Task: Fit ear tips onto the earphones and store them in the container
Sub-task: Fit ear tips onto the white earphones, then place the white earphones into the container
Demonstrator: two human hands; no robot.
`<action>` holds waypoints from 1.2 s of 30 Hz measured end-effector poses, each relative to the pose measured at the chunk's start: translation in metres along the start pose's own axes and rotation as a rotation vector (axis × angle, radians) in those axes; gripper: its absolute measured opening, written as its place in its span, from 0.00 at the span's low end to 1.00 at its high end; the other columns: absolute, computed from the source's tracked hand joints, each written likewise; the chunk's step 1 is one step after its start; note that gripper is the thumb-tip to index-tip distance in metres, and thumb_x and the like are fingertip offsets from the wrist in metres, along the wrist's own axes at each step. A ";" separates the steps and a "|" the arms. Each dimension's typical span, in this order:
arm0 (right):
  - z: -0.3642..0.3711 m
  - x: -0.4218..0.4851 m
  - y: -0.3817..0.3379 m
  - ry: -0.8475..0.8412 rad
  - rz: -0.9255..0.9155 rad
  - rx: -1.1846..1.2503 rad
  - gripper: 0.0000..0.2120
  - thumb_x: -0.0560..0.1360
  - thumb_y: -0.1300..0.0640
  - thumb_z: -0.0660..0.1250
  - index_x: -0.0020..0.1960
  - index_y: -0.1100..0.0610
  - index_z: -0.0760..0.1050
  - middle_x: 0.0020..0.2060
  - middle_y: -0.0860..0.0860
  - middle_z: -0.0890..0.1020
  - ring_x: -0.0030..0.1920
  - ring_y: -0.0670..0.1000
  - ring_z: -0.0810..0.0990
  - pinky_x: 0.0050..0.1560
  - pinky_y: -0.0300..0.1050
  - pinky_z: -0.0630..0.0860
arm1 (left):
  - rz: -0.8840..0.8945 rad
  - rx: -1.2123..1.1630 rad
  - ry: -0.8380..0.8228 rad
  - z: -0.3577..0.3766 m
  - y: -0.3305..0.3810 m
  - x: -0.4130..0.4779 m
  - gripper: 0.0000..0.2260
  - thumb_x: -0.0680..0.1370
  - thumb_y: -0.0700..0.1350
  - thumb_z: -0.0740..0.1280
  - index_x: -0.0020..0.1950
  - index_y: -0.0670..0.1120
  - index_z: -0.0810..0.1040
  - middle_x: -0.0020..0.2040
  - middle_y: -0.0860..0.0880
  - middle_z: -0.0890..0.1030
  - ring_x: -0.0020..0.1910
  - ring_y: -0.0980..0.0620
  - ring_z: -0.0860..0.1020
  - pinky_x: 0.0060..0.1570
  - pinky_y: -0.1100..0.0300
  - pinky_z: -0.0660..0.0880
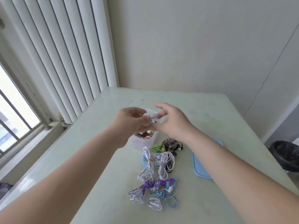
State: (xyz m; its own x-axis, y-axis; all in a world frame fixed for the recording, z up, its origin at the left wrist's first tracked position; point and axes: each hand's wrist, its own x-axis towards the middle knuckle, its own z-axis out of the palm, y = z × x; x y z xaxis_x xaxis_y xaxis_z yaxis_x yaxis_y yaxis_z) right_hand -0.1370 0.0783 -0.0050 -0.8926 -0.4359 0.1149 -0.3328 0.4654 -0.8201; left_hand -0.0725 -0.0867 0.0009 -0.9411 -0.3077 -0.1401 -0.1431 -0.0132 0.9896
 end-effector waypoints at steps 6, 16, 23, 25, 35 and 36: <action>0.010 0.016 0.018 0.017 0.059 -0.022 0.33 0.76 0.51 0.74 0.78 0.47 0.64 0.54 0.44 0.81 0.47 0.50 0.78 0.59 0.50 0.77 | 0.192 0.671 0.207 -0.011 -0.020 0.053 0.07 0.80 0.47 0.72 0.56 0.46 0.80 0.47 0.45 0.83 0.43 0.44 0.83 0.43 0.53 0.79; 0.000 -0.018 0.017 -0.045 0.122 0.102 0.13 0.79 0.59 0.69 0.64 0.53 0.78 0.44 0.50 0.83 0.35 0.47 0.83 0.35 0.45 0.79 | 0.359 1.195 0.055 0.000 -0.006 0.027 0.12 0.81 0.45 0.66 0.63 0.47 0.81 0.61 0.47 0.82 0.60 0.44 0.79 0.57 0.53 0.77; -0.007 -0.078 0.028 -0.227 0.193 -0.144 0.08 0.76 0.54 0.73 0.43 0.58 0.81 0.33 0.54 0.83 0.28 0.48 0.79 0.27 0.42 0.74 | 0.388 1.193 -0.420 0.016 -0.012 -0.074 0.04 0.79 0.47 0.70 0.51 0.52 0.85 0.44 0.55 0.84 0.41 0.58 0.80 0.41 0.69 0.75; -0.005 -0.090 0.035 -0.250 0.242 -0.174 0.07 0.78 0.54 0.70 0.45 0.58 0.80 0.35 0.56 0.85 0.29 0.51 0.80 0.27 0.44 0.75 | 0.388 1.244 -0.353 0.026 -0.032 -0.076 0.06 0.79 0.49 0.69 0.54 0.51 0.82 0.48 0.52 0.84 0.45 0.50 0.80 0.47 0.57 0.80; 0.001 -0.156 0.062 -0.047 0.289 0.235 0.15 0.81 0.63 0.64 0.64 0.49 0.73 0.45 0.56 0.86 0.36 0.49 0.85 0.37 0.47 0.80 | 0.256 1.216 -0.036 0.062 -0.078 -0.058 0.12 0.76 0.45 0.66 0.57 0.49 0.70 0.48 0.47 0.82 0.46 0.41 0.81 0.40 0.53 0.76; 0.001 -0.161 0.065 -0.039 0.293 0.257 0.16 0.80 0.63 0.66 0.65 0.50 0.73 0.45 0.58 0.85 0.36 0.49 0.84 0.37 0.46 0.79 | 0.226 1.134 -0.040 0.058 -0.078 -0.055 0.12 0.75 0.46 0.66 0.57 0.50 0.70 0.46 0.48 0.82 0.44 0.43 0.81 0.41 0.53 0.78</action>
State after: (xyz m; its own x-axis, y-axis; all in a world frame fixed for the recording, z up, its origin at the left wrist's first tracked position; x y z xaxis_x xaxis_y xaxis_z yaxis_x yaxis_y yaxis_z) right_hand -0.0151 0.1780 -0.0773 -0.9248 -0.3441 -0.1624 0.0261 0.3686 -0.9292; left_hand -0.0271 -0.0135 -0.0706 -0.9864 -0.1634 0.0154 -0.1439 0.9061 0.3979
